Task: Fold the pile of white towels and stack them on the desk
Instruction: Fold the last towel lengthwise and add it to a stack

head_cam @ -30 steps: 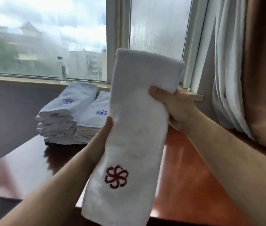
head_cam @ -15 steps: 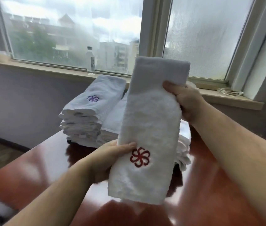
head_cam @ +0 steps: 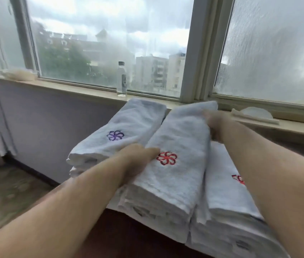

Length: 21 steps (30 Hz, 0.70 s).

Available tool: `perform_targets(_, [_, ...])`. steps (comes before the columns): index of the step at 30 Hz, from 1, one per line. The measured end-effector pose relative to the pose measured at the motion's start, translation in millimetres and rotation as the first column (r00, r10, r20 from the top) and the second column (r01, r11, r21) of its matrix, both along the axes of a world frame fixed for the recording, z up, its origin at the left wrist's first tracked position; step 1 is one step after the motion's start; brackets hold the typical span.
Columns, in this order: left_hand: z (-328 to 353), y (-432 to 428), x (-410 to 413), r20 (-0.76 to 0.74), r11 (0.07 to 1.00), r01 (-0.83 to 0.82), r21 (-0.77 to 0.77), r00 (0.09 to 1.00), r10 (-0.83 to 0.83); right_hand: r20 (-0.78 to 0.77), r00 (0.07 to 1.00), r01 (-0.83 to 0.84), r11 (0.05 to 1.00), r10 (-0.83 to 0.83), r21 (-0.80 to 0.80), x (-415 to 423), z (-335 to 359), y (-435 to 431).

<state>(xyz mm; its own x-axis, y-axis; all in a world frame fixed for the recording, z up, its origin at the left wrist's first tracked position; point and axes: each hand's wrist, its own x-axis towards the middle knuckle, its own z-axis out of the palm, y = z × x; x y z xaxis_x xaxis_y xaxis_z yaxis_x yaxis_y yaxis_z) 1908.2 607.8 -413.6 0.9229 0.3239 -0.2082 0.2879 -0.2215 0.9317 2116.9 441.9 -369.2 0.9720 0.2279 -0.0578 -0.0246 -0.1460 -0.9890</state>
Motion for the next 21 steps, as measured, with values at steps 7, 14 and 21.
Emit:
perform_targets(7, [-17.3,-2.6,20.8,0.082,0.894,-0.12,0.431,0.992,0.093,0.08,0.988,0.139,0.982,-0.129,-0.132,38.8,-46.9,-7.5])
perform_targets(14, [6.9,-12.9,14.7,0.245,0.744,-0.253,0.618,0.962,0.123,0.239,0.948,0.267,0.934,-0.211,-0.238,45.0,-29.4,6.0])
perform_targets(21, [-1.0,-25.2,12.1,0.372,0.517,-0.244,0.821,0.915,-0.159,0.688,0.711,0.562,0.706,-0.146,-0.431,31.5,-26.2,14.6])
